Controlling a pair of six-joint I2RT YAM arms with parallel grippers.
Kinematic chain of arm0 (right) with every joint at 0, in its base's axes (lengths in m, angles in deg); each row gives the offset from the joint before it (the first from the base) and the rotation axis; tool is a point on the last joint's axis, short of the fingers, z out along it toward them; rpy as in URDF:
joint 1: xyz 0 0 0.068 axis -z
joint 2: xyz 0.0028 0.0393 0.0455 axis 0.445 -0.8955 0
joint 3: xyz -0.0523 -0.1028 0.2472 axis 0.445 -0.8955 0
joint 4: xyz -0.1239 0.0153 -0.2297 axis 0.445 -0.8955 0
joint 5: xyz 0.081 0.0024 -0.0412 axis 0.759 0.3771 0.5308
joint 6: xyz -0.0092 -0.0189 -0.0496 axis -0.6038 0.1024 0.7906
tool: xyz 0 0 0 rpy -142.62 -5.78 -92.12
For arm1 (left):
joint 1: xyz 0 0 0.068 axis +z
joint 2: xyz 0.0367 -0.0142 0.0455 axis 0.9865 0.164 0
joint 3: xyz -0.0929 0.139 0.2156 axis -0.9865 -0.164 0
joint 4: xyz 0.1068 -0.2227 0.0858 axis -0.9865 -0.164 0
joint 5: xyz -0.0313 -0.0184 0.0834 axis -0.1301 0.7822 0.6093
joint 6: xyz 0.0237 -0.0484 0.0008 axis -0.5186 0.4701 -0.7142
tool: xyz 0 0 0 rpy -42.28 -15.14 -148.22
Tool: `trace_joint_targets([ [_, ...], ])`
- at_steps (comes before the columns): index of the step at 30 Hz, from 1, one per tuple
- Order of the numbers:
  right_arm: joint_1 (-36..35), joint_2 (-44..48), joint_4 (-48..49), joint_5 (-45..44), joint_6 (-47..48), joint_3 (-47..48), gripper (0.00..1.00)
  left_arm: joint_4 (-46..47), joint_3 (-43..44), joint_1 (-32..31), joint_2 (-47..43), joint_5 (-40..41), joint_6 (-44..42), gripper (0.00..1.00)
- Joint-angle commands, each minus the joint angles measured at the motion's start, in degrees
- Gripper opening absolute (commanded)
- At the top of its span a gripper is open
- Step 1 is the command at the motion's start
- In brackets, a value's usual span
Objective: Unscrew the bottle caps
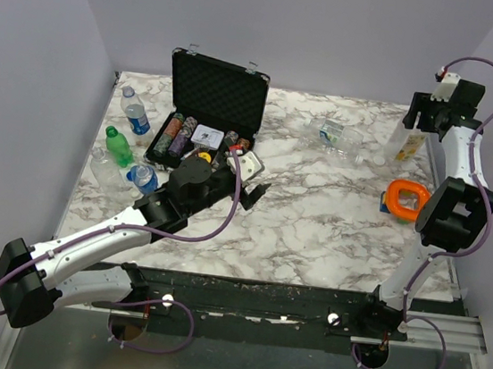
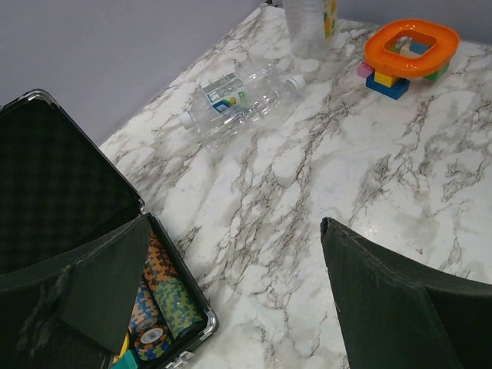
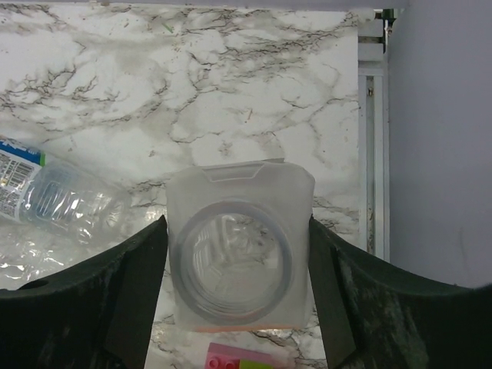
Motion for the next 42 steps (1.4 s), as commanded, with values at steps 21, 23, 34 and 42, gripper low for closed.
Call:
trace_joint_targets([
  [21, 1.85, 13.60, 5.36, -2.48, -4.58, -8.17, 1.00, 1.11, -0.25, 0.15, -1.61, 0.87, -0.41, 0.99],
  [23, 1.85, 15.71, 6.07, -1.78, -5.02, -10.45, 1.00, 1.11, -0.16, 0.15, -1.87, 0.87, -0.33, 0.99],
  [34, 1.85, 30.47, 8.80, 4.27, -3.36, -29.25, 1.00, 1.11, -0.25, 0.15, -3.28, 1.14, -0.15, 0.99],
  [42, 1.85, 36.55, 0.89, 15.35, 6.66, -37.08, 1.00, 1.11, 0.01, 0.15, -3.81, 1.13, 0.11, 0.99],
])
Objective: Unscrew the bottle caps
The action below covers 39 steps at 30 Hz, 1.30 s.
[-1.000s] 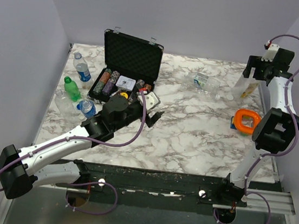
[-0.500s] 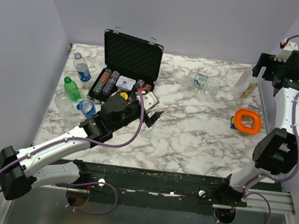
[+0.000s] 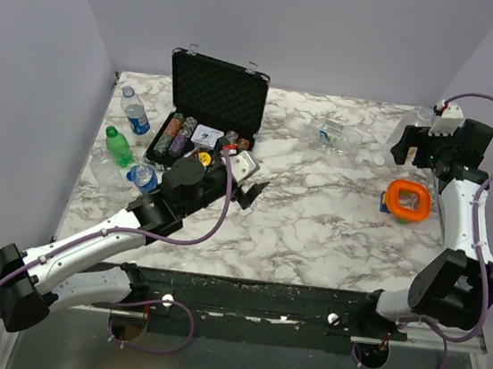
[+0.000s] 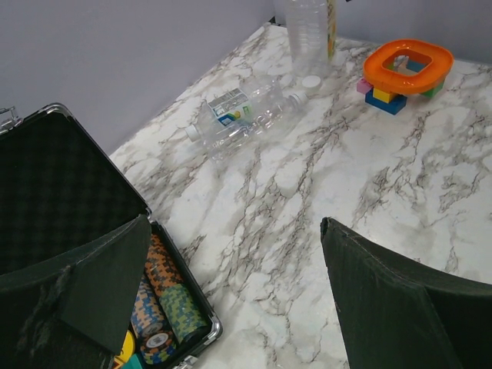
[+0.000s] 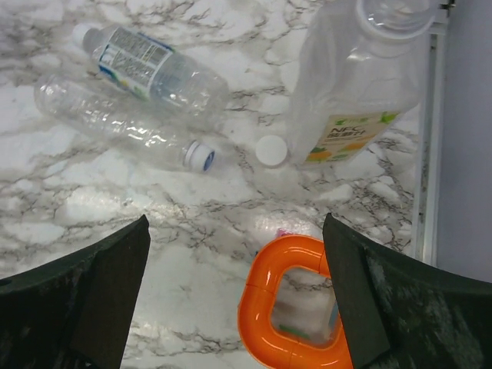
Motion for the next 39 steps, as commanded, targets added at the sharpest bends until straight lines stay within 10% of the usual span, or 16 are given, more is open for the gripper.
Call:
trace_joint_targets([
  [1, 0.26, 2.91, -5.53, 8.80, 8.17, -2.99, 1.00, 0.98, -0.07, 0.15, -1.64, 1.14, 0.00, 0.99],
  [9, -3.33, 2.57, -19.14, 21.46, 25.29, -0.28, 1.00, 1.15, -0.51, 0.32, -2.61, 1.93, -0.70, 0.99],
  [18, -21.52, -7.17, -22.42, 6.28, 47.02, 5.86, 1.00, -0.96, -0.34, 0.32, -1.56, 5.52, -5.62, 0.99],
  [39, -30.06, -45.42, -26.20, -11.40, 50.11, 39.28, 0.86, -0.69, -2.01, 0.50, -1.74, 9.58, -12.13, 0.99],
])
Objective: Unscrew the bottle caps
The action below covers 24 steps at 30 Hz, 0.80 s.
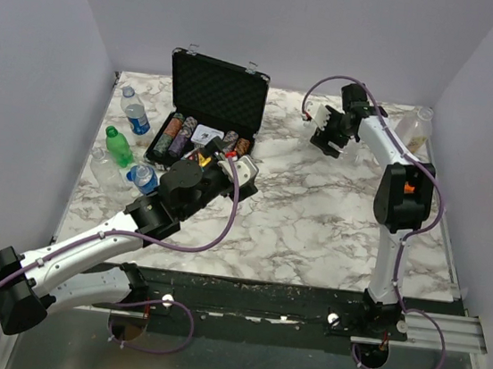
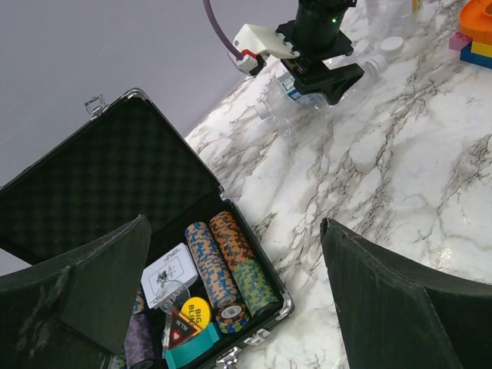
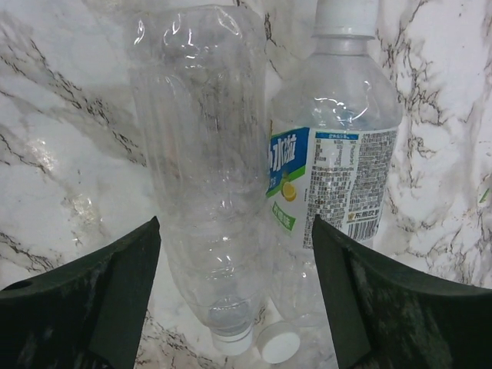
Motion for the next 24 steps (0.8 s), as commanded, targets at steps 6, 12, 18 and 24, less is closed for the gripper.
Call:
trace_joint_targets([
  [6, -1.65, -3.35, -4.92, -2.73, 0.78, 0.30, 0.72, -0.28, -0.35, 0.39, -0.51, 0.52, -0.69, 0.99],
  [12, -2.71, -2.13, -9.39, -1.32, 0.69, -3.29, 0.55, -0.19, -0.35, 0.39, -0.60, 0.17, -0.52, 0.99],
  [18, -5.86, 6.82, -10.38, 3.33, -1.15, -15.93, 0.45, 0.16, -0.79, 0.39, -1.30, -2.72, -0.43, 0.99],
  [24, -12.28, 18.16, -5.98, 4.83, -3.70, -33.78, 0.47, 0.95, -1.93, 0.39, -2.62, -8.43, -0.52, 0.99],
])
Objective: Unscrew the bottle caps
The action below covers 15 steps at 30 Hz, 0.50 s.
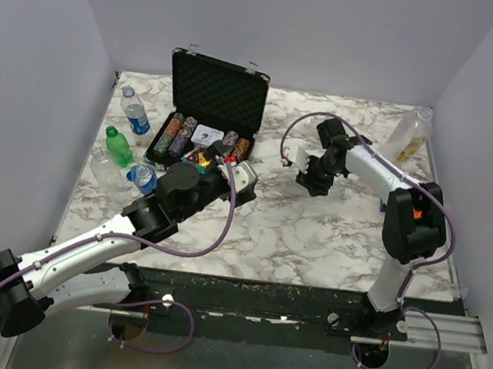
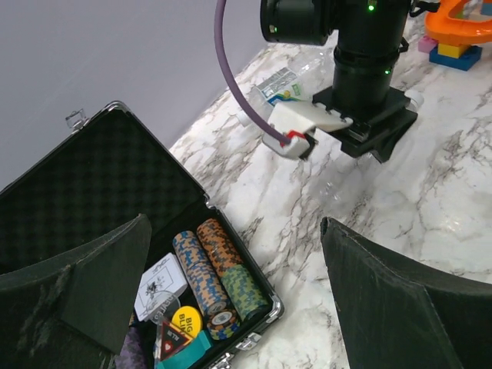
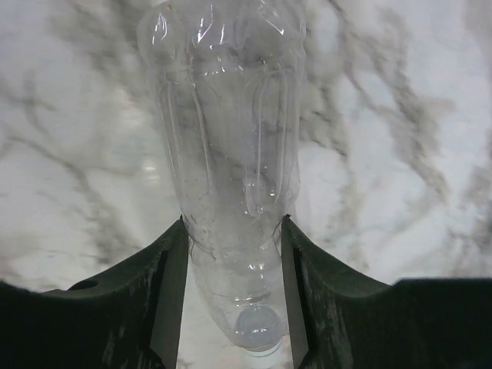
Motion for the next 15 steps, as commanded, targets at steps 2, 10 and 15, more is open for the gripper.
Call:
trace_joint_targets([
  [2, -5.71, 5.46, -1.10, 4.16, -4.86, -12.87, 0.51, 1.28, -1.60, 0.39, -1.81, -6.39, -0.19, 0.99],
  [10, -6.51, 10.30, -0.73, 8.63, -13.57, -12.53, 0.73, 1.99, -2.66, 0.56, -2.25, -13.59, 1.13, 0.99],
  [15, -6.42, 15.48, -3.29, 11.63, -14.80, -11.65, 0.85, -0.65, -1.17, 0.83, -0.41, -19.57, 2.35, 0.99],
])
